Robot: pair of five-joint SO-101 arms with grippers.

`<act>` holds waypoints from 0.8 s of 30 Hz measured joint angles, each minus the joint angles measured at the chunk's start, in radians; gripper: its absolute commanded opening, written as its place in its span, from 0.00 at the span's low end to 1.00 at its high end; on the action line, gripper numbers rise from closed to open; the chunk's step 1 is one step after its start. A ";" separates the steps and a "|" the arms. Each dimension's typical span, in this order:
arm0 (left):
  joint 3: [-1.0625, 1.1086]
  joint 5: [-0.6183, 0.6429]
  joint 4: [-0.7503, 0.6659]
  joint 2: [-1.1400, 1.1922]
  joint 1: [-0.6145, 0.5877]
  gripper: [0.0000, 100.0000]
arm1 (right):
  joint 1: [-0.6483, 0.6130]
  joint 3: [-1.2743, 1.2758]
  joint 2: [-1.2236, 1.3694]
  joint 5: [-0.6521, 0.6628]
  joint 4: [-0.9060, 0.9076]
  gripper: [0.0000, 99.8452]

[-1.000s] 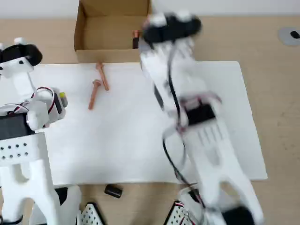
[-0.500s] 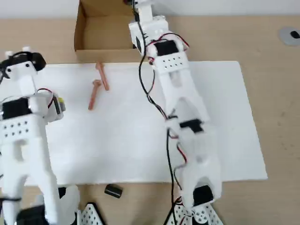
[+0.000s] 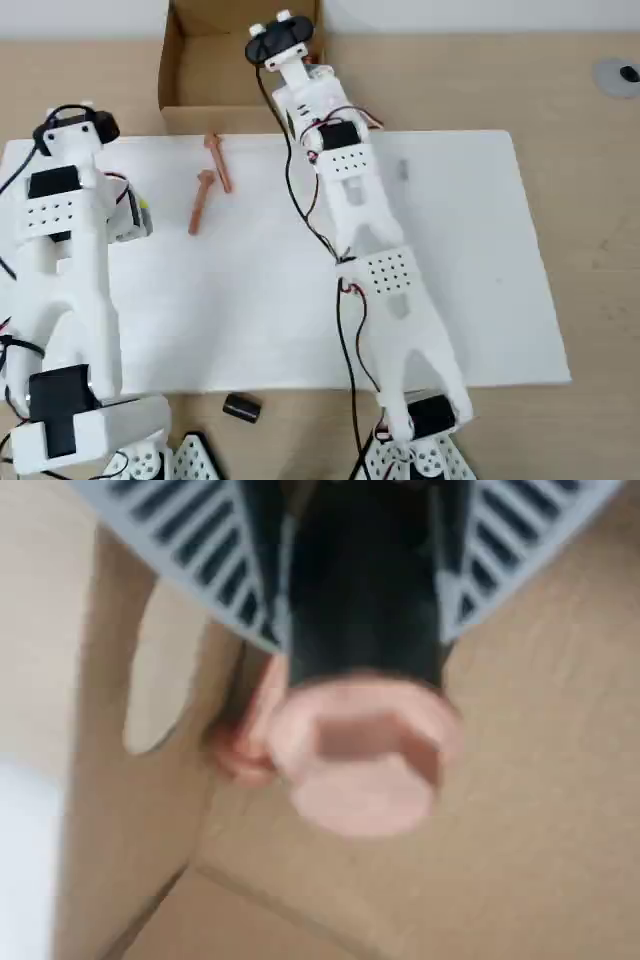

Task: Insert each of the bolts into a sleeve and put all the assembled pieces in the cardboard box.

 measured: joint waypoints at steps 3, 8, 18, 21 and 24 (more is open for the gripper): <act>-0.005 -0.015 0.000 0.000 0.035 0.16 | 0.000 -0.040 0.023 0.015 0.000 0.01; -0.005 -0.015 0.000 0.000 0.049 0.16 | 0.000 -0.043 0.029 0.018 0.029 0.16; -0.005 -0.015 0.009 0.000 0.049 0.16 | 0.002 -0.075 0.026 0.017 0.126 0.22; -0.005 -0.015 0.026 0.000 0.049 0.16 | 0.002 -0.084 0.026 0.015 0.137 0.22; -0.005 -0.015 0.035 0.000 0.049 0.15 | 0.002 -0.095 0.025 0.014 0.183 0.21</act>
